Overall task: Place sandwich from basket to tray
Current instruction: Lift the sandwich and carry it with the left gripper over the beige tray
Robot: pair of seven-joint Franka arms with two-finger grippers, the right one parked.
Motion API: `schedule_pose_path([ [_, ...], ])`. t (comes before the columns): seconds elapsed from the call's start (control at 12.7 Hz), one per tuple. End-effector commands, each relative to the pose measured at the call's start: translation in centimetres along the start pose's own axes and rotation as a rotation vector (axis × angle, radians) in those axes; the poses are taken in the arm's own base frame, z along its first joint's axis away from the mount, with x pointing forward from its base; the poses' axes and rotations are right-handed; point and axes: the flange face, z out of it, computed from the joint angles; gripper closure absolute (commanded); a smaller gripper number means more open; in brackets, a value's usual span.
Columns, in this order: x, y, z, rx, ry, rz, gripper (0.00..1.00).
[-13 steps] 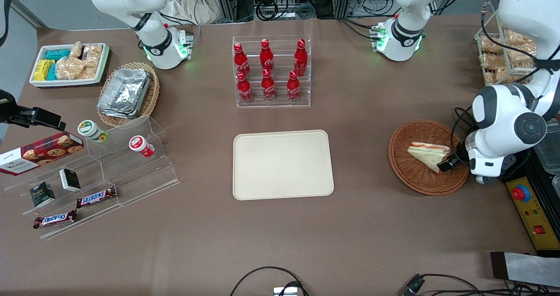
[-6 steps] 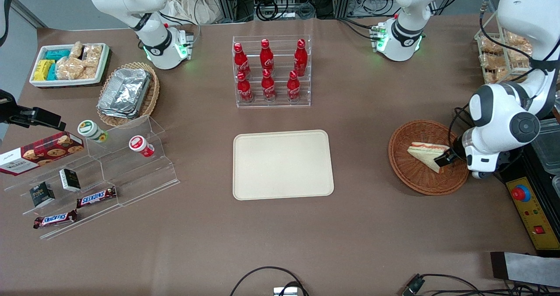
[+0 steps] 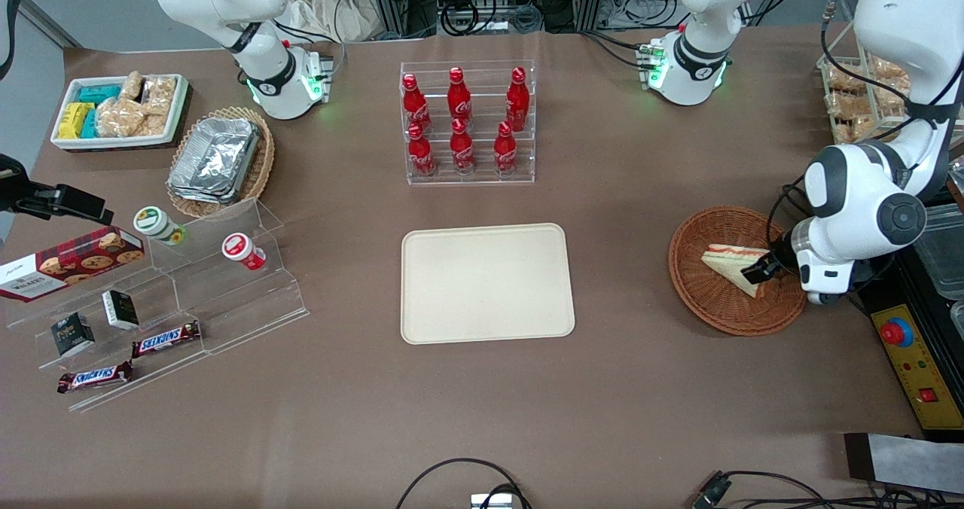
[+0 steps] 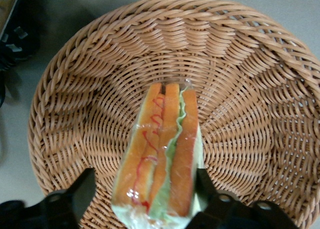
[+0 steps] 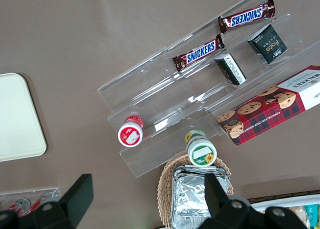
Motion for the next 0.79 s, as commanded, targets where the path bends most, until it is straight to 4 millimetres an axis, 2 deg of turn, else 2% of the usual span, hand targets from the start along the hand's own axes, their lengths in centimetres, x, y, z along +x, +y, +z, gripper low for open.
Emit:
schedule_pose_path([
  [0.0,-0.5,0.1,-1.1,0.003,0.005,0.015,0.96],
  [0.16,-0.3,0.7,-3.3,0.032,-0.017,0.024,1.0],
  [0.39,-0.6,2.9,-9.0,0.052,-0.025,0.113,1.0],
  [0.55,-1.8,5.8,-14.3,0.064,-0.043,0.195,1.0],
  [0.71,-5.2,10.7,-18.8,0.054,-0.033,0.295,1.0],
])
